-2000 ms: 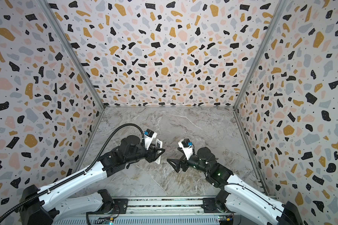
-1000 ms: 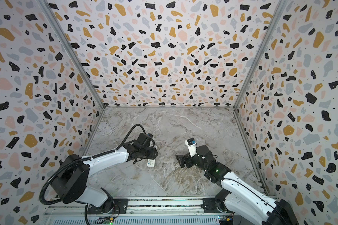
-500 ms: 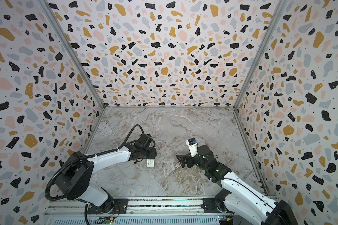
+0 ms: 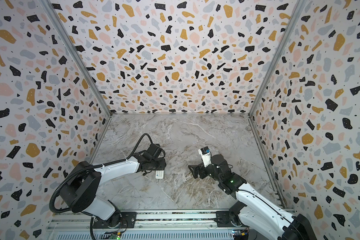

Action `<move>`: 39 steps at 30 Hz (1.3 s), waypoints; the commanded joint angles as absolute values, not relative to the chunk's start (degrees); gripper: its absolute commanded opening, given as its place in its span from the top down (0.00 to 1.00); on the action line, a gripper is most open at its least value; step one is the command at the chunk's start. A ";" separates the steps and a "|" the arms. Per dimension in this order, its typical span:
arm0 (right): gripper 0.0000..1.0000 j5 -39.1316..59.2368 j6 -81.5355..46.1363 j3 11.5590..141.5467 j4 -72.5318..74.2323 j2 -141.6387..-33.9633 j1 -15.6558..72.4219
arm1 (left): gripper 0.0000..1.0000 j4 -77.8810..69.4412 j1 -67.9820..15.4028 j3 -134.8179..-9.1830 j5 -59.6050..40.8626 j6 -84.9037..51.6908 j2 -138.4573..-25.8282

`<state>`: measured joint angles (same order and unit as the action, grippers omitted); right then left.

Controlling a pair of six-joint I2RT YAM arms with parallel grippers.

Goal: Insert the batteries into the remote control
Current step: 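Open and withdraw the right gripper while the left gripper lowers the remote, then lower the remote flat onto the table with the left gripper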

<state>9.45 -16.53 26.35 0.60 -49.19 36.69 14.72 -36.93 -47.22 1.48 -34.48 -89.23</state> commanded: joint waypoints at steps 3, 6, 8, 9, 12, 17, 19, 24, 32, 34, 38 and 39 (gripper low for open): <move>0.01 9.76 -16.37 27.44 -0.05 -48.43 36.37 | 0.71 12.88 -36.74 -45.80 2.29 -35.28 -90.00; 0.01 9.79 -16.44 27.25 -0.08 -48.25 36.30 | 0.69 12.22 -36.74 -45.44 2.28 -35.42 -90.09; 0.01 9.76 -16.46 27.25 -0.04 -48.26 36.24 | 0.66 11.97 -36.74 -45.27 2.24 -35.38 -90.18; 0.01 9.76 -16.44 27.25 -0.01 -48.28 36.17 | 0.63 11.86 -36.74 -45.26 2.22 -35.33 -90.21; 0.01 9.87 -16.48 27.17 0.31 -48.36 36.05 | 0.60 11.69 -36.74 -45.09 2.24 -35.28 -90.18; 0.01 10.02 -16.49 26.81 0.70 -48.34 35.95 | 0.52 11.51 -36.74 -45.00 2.42 -35.33 -90.44; 0.00 10.22 -16.50 26.72 0.70 -48.17 35.95 | 0.50 11.27 -36.74 -45.01 2.45 -35.31 -90.44; 0.00 10.15 -16.51 26.31 0.44 -46.92 35.87 | 0.49 11.21 -36.74 -45.16 2.78 -35.24 -91.05; 0.00 9.88 -16.49 25.75 -0.24 -45.25 35.56 | 0.48 10.42 -36.75 -45.35 3.25 -35.18 -92.52; 0.00 9.86 -16.30 25.80 -0.41 -44.98 35.37 | 0.47 10.09 -36.74 -45.35 3.25 -35.08 -93.03; 0.00 10.04 -16.08 26.17 -0.58 -44.93 35.07 | 0.47 9.86 -36.74 -45.44 3.51 -35.24 -93.86; 0.01 10.02 -16.06 26.33 -0.64 -44.92 35.06 | 0.46 9.84 -36.78 -45.36 3.60 -35.34 -93.96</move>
